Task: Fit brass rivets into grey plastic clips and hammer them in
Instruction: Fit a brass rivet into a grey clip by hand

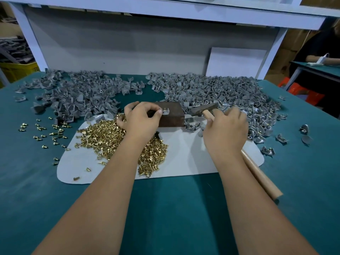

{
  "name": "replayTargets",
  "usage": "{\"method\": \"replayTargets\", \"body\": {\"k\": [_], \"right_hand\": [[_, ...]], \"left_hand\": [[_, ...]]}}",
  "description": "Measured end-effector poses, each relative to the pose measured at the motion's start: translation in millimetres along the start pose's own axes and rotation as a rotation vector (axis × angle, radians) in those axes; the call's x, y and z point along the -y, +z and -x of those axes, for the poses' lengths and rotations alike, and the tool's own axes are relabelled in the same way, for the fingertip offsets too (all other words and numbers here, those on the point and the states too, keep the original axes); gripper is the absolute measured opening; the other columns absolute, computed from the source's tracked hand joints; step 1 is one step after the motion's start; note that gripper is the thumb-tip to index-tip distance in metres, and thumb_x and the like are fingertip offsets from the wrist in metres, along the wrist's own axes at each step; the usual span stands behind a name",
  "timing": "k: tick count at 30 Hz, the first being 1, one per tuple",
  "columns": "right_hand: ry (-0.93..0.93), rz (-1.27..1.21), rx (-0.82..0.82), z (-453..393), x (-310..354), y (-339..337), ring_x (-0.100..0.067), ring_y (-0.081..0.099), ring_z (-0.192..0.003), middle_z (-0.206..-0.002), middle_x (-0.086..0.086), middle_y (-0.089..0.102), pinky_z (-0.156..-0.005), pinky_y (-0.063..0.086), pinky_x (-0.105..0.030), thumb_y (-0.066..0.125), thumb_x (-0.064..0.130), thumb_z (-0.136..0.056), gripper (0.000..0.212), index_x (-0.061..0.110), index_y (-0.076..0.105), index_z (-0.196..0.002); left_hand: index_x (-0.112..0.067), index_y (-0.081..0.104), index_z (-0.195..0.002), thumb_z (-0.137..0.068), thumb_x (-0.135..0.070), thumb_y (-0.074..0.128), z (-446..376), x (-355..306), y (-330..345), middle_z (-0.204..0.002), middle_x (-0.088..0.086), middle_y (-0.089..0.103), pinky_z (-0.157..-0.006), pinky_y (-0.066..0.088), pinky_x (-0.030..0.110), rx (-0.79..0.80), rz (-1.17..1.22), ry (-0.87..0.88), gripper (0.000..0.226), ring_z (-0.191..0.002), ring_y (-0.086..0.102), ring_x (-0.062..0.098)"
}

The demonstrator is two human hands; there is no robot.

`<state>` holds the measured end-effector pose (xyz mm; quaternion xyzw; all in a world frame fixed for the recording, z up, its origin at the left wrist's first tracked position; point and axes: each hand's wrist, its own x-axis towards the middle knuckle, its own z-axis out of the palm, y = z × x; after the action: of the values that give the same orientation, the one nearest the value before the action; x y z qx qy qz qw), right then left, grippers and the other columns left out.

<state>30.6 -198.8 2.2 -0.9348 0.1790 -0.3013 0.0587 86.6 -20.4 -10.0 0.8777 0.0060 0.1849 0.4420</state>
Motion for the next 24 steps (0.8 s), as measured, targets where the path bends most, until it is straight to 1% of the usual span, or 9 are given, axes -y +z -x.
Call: {"method": "replayTargets", "body": {"k": [1,2,4,6,8,12,18,21,24], "right_hand": [[-0.029,-0.103,-0.042,-0.1,7.7,-1.1,-0.023,0.044,-0.098,-0.108,-0.007,0.055,-0.083,0.035,-0.034,0.055,0.027,-0.093,0.023,0.019,0.065,-0.111],[-0.063,-0.247,-0.032,-0.9,17.9,-1.8,-0.018,0.042,-0.095,-0.105,-0.002,0.055,-0.084,0.035,-0.031,0.054,0.028,-0.093,0.023,0.022,0.065,-0.112],[-0.13,-0.499,0.088,-4.3,42.3,1.6,-0.012,0.045,-0.094,-0.099,0.006,0.054,-0.083,0.039,-0.028,0.053,0.027,-0.095,0.021,0.025,0.067,-0.111],[-0.188,-0.629,0.202,-8.8,63.8,7.1,-0.013,0.049,-0.093,-0.098,0.007,0.054,-0.076,0.039,-0.028,0.053,0.024,-0.095,0.019,0.024,0.068,-0.105],[-0.212,-0.646,0.257,-14.0,77.8,12.4,-0.014,0.051,-0.09,-0.098,0.005,0.054,-0.072,0.036,-0.029,0.053,0.023,-0.095,0.016,0.022,0.069,-0.098],[-0.186,-0.586,0.243,-21.4,87.1,21.8,-0.018,0.054,-0.091,-0.1,0.0,0.056,-0.071,0.037,-0.03,0.056,0.023,-0.093,0.012,0.019,0.066,-0.09],[-0.169,-0.504,0.196,-21.9,91.3,28.6,-0.023,0.053,-0.095,-0.103,-0.004,0.054,-0.07,0.035,-0.03,0.053,0.022,-0.094,0.014,0.012,0.064,-0.096],[-0.156,-0.488,0.162,-18.4,95.7,32.3,-0.025,0.05,-0.101,-0.106,-0.008,0.054,-0.074,0.036,-0.031,0.052,0.018,-0.095,0.016,0.008,0.063,-0.099],[-0.146,-0.505,0.136,-16.4,97.9,35.5,-0.026,0.048,-0.103,-0.106,-0.009,0.056,-0.078,0.037,-0.032,0.051,0.014,-0.093,0.016,0.005,0.063,-0.099]], "left_hand": [[-0.04,0.062,-0.081,-0.091,-0.039,0.063,0.5,-0.2,0.4,-0.096,-0.029,0.053,-0.108,0.011,0.049,-0.015,-0.015,0.014,0.01,-0.131,0.026,0.008],[-0.04,0.063,-0.082,-0.09,-0.038,0.064,1.0,-0.7,0.9,-0.091,-0.031,0.051,-0.107,0.012,0.048,-0.031,-0.024,0.026,0.009,-0.13,0.026,0.008],[-0.04,0.064,-0.083,-0.089,-0.037,0.066,1.1,-1.6,1.2,-0.086,-0.036,0.045,-0.104,0.011,0.046,-0.057,-0.03,0.039,0.007,-0.129,0.027,0.009],[-0.039,0.065,-0.085,-0.089,-0.036,0.066,1.0,-1.2,0.9,-0.091,-0.033,0.052,-0.104,0.012,0.046,-0.06,-0.041,0.053,0.005,-0.129,0.028,0.011],[-0.038,0.068,-0.09,-0.091,-0.036,0.063,0.2,0.7,0.4,-0.101,-0.026,0.06,-0.105,0.014,0.046,-0.06,-0.049,0.066,0.005,-0.129,0.028,0.012],[-0.036,0.072,-0.098,-0.092,-0.035,0.062,-1.6,2.5,-0.3,-0.11,-0.02,0.065,-0.11,0.016,0.051,-0.057,-0.035,0.087,0.012,-0.13,0.029,0.013],[-0.036,0.072,-0.093,-0.091,-0.038,0.062,-1.5,-1.1,1.1,-0.106,-0.02,0.065,-0.109,0.015,0.054,-0.084,-0.04,0.077,0.011,-0.129,0.031,0.013],[-0.035,0.073,-0.095,-0.092,-0.035,0.061,-3.4,1.2,1.0,-0.108,-0.017,0.066,-0.11,0.021,0.052,-0.056,-0.026,0.092,0.012,-0.129,0.034,0.016],[-0.03,0.073,-0.097,-0.091,-0.03,0.063,-5.7,2.3,0.1,-0.109,-0.011,0.067,-0.111,0.027,0.05,-0.014,0.03,0.113,0.011,-0.127,0.044,0.019]]}}
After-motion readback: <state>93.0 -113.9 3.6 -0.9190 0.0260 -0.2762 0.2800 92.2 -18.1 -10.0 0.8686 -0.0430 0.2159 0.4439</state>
